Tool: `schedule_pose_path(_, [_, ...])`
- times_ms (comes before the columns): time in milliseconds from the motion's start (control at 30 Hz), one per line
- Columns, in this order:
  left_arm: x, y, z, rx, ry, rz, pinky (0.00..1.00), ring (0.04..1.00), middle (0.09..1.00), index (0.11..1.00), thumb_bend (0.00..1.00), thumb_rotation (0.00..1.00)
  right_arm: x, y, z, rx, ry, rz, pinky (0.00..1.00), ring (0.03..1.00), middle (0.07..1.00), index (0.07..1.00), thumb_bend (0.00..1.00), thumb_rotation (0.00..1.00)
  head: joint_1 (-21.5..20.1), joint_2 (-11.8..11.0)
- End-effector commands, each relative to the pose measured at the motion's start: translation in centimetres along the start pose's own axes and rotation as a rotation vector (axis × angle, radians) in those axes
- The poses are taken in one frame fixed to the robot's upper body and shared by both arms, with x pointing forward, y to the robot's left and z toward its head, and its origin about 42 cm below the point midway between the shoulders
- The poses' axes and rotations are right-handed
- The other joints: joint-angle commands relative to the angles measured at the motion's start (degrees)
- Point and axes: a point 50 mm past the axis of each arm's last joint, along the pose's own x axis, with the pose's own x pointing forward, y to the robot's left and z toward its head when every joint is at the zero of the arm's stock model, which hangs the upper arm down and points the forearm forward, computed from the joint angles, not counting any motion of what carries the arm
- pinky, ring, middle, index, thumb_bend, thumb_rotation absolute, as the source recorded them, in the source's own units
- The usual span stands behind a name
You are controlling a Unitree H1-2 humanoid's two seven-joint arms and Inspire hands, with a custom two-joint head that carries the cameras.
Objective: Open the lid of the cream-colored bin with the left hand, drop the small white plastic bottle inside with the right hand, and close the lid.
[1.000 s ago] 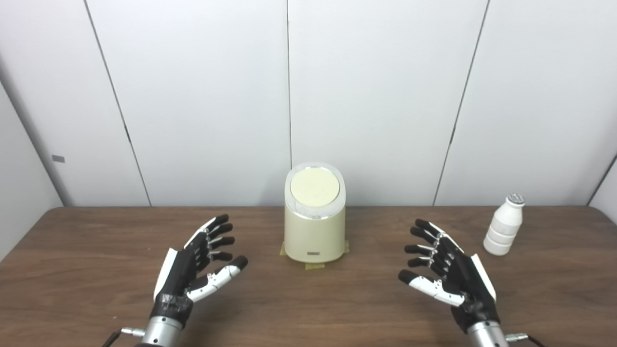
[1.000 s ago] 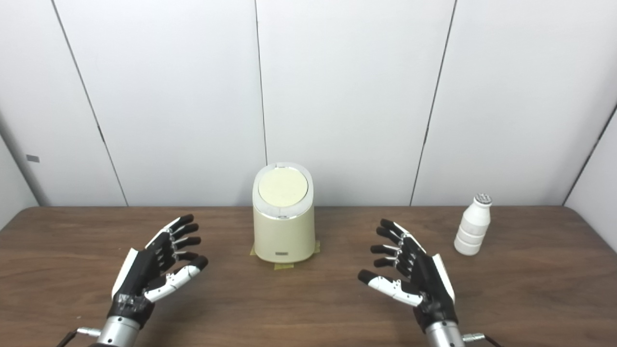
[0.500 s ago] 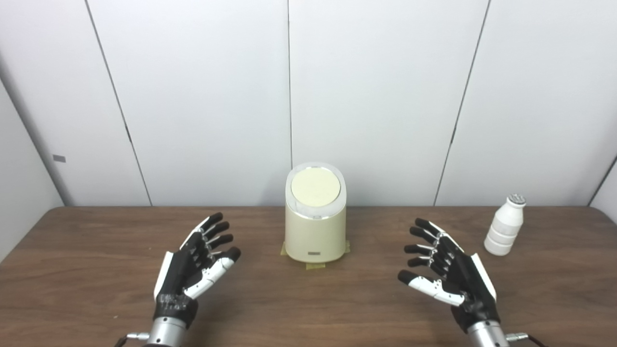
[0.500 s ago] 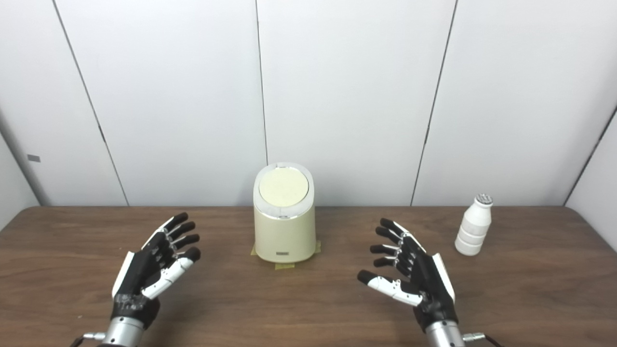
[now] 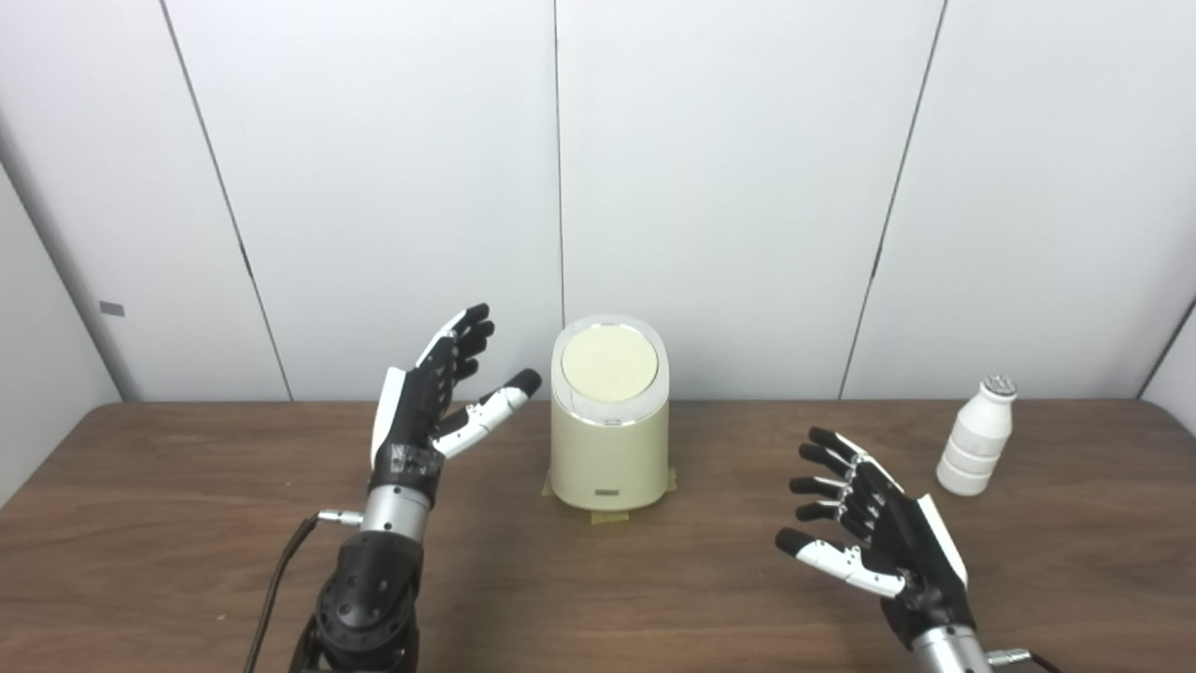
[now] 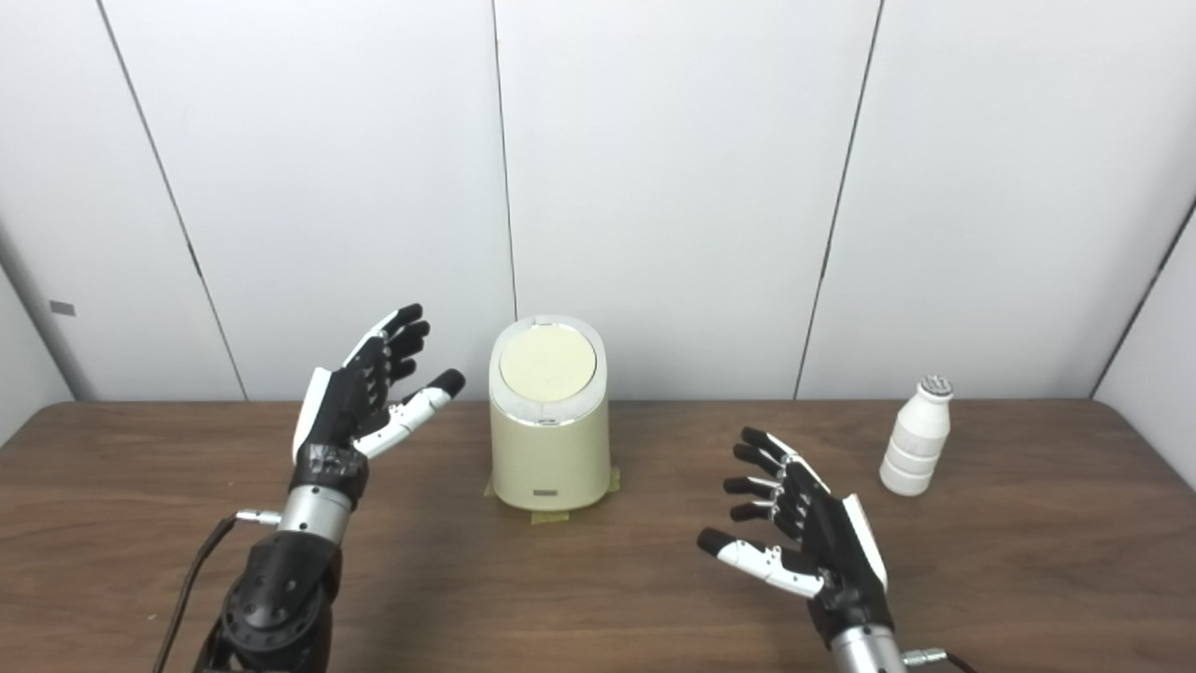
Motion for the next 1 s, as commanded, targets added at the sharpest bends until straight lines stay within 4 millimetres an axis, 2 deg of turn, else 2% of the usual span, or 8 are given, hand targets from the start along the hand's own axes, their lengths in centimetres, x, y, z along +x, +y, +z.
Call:
schedule_pose_path(0, [2.3,-0.6,2.7,0.014,-0.088,-0.001,0.86,0.903,0.892,0.907,0.8,0.32,1.2,-0.5,1.5,-0.007,-0.081,-0.004,0.58,0.701,0.818,0.827,0.82,0.26,-0.03,0.07])
schedule_pose_path(300, [5.5,-2.6,3.9,0.129,-0.126,-0.035,0.88,0.934,0.911,0.914,0.79,0.19,1.1,-0.4,1.6,-0.002,-0.077,0.0,0.59,0.703,0.821,0.829,0.83,0.27,-0.16,-0.24])
schedule_pose_path(667, [7.9,-4.6,4.1,0.294,-0.118,-0.043,0.91,0.957,0.935,0.942,0.87,0.29,1.0,-0.3,1.4,0.002,-0.075,0.003,0.57,0.694,0.826,0.827,0.83,0.27,-0.61,-0.32])
schedule_pose_path(800, [8.2,-5.0,4.0,0.362,-0.113,-0.041,0.86,0.954,0.945,0.949,0.87,0.28,1.0,-0.2,1.6,0.001,-0.078,-0.001,0.59,0.692,0.822,0.828,0.82,0.27,-0.81,-0.21])
schedule_pose_path(967, [8.5,-5.3,3.9,0.415,-0.112,-0.047,0.84,0.943,0.948,0.949,0.84,0.17,0.9,0.0,2.1,0.004,-0.082,0.001,0.58,0.688,0.817,0.829,0.82,0.27,-0.9,-0.13])
